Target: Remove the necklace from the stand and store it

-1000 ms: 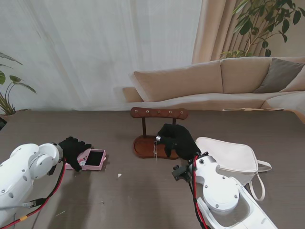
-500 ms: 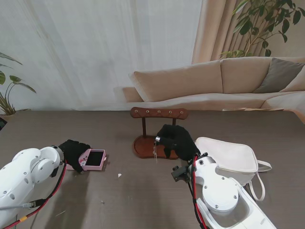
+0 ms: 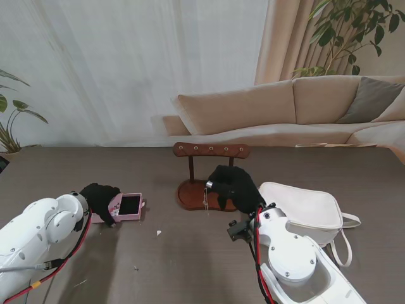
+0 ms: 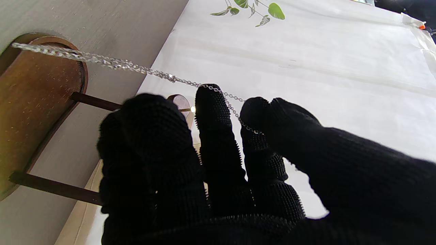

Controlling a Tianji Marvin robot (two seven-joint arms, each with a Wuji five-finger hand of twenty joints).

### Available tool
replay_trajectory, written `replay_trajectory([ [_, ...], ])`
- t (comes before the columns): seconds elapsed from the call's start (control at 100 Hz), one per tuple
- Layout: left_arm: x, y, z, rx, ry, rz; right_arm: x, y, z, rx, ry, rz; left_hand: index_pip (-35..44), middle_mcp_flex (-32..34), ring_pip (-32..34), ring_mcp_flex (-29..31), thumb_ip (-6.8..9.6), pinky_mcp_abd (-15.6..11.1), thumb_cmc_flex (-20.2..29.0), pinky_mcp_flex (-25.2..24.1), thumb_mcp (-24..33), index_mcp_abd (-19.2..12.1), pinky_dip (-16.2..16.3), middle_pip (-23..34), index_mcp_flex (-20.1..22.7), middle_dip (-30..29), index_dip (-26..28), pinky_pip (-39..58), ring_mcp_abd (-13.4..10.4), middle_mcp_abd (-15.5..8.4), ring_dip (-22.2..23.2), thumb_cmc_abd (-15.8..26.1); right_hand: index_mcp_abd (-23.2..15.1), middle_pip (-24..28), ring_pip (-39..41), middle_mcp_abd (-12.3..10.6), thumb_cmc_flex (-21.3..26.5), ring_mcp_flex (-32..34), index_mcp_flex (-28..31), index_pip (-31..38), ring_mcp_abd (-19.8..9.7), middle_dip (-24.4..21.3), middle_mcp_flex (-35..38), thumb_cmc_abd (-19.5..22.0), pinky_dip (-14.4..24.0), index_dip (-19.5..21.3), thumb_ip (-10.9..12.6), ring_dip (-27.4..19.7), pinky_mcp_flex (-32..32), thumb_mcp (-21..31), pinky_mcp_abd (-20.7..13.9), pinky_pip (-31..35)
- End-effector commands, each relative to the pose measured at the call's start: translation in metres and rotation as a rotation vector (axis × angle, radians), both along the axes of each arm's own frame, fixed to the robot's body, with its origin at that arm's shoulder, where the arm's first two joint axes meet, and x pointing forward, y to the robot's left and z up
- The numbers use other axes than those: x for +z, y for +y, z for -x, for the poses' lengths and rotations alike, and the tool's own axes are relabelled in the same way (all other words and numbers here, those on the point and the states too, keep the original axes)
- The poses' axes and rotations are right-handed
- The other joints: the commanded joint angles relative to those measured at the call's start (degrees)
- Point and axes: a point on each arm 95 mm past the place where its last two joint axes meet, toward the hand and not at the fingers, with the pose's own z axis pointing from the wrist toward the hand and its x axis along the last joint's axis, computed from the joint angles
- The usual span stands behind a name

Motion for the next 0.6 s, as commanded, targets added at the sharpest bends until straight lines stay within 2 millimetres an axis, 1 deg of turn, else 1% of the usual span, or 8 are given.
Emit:
replay_trajectory([
  [0.0,-0.056,0.004,0.036,0.013,0.183,-0.028,-0.003,0.003,0.002,0.012,0.014,-0.004,35.0,16.5,13.4,6.4,2.84,-5.5,22.8,4.6,12.9,-14.8,3.4,15.2,19.9,12.4,1.0,10.9,-0.8,-5.6,8.5,11.2,-3.2,0.1,1.3,-0.3,2.3,3.1,2.8,1.2,0.3,0.1,1.5,-0.2,1.2,0.8,0.4,0.6,5.1,1.6,0.9,2.9],
  [0.02,-0.055,0.003,0.036,0.012,0.181,-0.02,-0.003,0.003,0.002,0.012,0.014,-0.004,35.1,17.7,13.9,6.9,2.88,-5.4,23.0,5.2,12.9,-14.5,3.4,14.4,20.1,14.4,0.9,11.4,-0.8,-5.6,8.8,11.1,-3.2,0.1,1.3,-0.4,2.3,3.1,2.8,1.2,0.3,0.1,1.5,-0.2,1.2,0.8,0.4,0.6,5.1,1.6,0.9,2.9],
  [0.11,-0.048,0.001,0.035,-0.001,0.162,0.008,-0.003,0.003,0.002,0.011,0.015,-0.004,35.7,22.2,14.6,9.9,2.93,-5.2,23.6,8.0,13.4,-13.7,3.2,12.8,20.7,17.5,0.6,12.5,-0.7,-6.1,8.9,10.6,-3.2,0.1,1.3,-0.4,2.3,3.1,2.8,1.2,0.3,0.1,1.5,-0.2,1.2,0.8,0.4,0.6,5.1,1.6,0.9,2.9],
  [0.13,-0.046,0.0,0.035,-0.005,0.157,0.013,-0.002,0.003,0.002,0.011,0.015,-0.004,36.0,23.7,14.7,10.7,2.93,-5.1,23.7,8.6,13.4,-13.5,3.1,11.3,20.7,18.9,0.3,12.8,-0.7,-6.4,8.9,10.6,-3.2,0.1,1.3,-0.3,2.4,3.1,2.8,1.2,0.3,0.1,1.5,-0.2,1.3,0.8,0.4,0.6,5.1,1.6,0.9,2.9],
  [0.23,-0.034,-0.003,0.033,-0.033,0.129,0.035,-0.002,0.004,0.002,0.01,0.017,-0.007,36.1,29.8,15.1,14.4,2.7,-5.4,23.8,12.4,13.9,-13.5,2.4,8.0,22.1,19.5,-1.0,14.0,-0.5,-7.7,8.4,9.4,-3.2,0.1,1.3,-0.4,2.3,3.1,2.8,1.3,0.3,0.1,1.5,-0.2,1.3,0.8,0.4,0.6,5.1,1.6,0.9,2.9],
  [0.29,-0.026,-0.006,0.032,-0.054,0.116,0.043,-0.001,0.005,0.001,0.01,0.017,-0.007,36.0,32.3,15.0,16.2,2.54,-5.4,23.6,14.0,14.2,-13.7,2.1,7.2,22.9,19.4,-1.7,14.3,-0.3,-7.7,7.9,8.7,-3.2,0.1,1.4,-0.3,2.4,3.1,2.8,1.2,0.4,0.1,1.5,-0.2,1.3,0.8,0.4,0.6,5.1,1.6,0.9,2.9],
  [0.34,-0.02,-0.009,0.031,-0.069,0.11,0.053,-0.001,0.006,0.001,0.011,0.017,-0.008,36.1,33.6,14.8,17.1,2.42,-5.1,23.7,14.7,14.4,-13.6,2.1,6.5,23.2,20.0,-2.0,14.6,-0.1,-8.7,7.6,8.5,-3.2,0.1,1.4,-0.3,2.4,3.1,2.8,1.2,0.4,0.1,1.5,-0.2,1.3,0.8,0.4,0.6,5.1,1.6,0.9,2.9],
  [0.59,0.002,-0.022,0.03,-0.133,0.06,0.104,0.001,0.01,0.001,0.015,0.016,-0.006,36.3,35.8,14.2,19.4,2.21,-4.3,24.1,16.3,14.7,-13.2,2.3,5.8,24.0,20.8,-2.7,15.1,0.9,-8.4,6.6,7.6,-3.1,0.1,1.4,-0.3,2.4,3.1,2.8,1.2,0.5,0.1,1.5,-0.2,1.3,0.8,0.4,0.6,5.1,1.5,0.9,2.9],
])
